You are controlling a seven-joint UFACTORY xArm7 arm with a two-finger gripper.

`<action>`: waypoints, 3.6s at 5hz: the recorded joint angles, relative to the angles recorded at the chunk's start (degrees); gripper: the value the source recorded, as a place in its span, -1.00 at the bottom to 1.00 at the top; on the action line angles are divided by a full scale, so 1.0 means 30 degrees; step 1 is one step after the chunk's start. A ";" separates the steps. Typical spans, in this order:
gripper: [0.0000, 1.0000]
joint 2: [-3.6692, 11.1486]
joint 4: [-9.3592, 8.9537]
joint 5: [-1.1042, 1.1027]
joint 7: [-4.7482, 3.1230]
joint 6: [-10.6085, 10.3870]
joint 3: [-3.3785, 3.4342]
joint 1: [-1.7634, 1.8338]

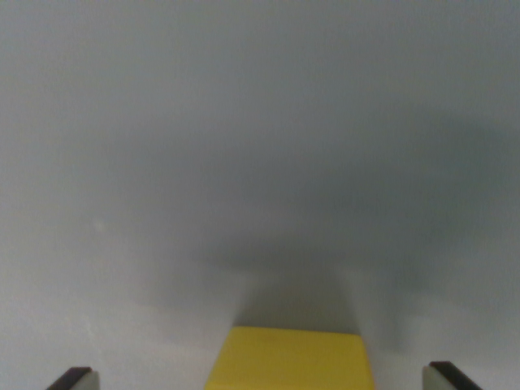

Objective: Pick yellow cube

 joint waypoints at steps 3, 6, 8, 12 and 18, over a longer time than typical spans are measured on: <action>-1.00 0.0123 -0.0358 0.0047 -0.0190 -0.0441 -0.0056 -0.0003; -1.00 0.0287 -0.0833 0.0110 -0.0443 -0.1027 -0.0131 -0.0008; -1.00 0.0326 -0.0946 0.0125 -0.0502 -0.1165 -0.0149 -0.0009; -1.00 0.0333 -0.0967 0.0128 -0.0514 -0.1191 -0.0152 -0.0009; 1.00 0.0285 -0.0912 0.0114 -0.0499 -0.1090 -0.0154 -0.0008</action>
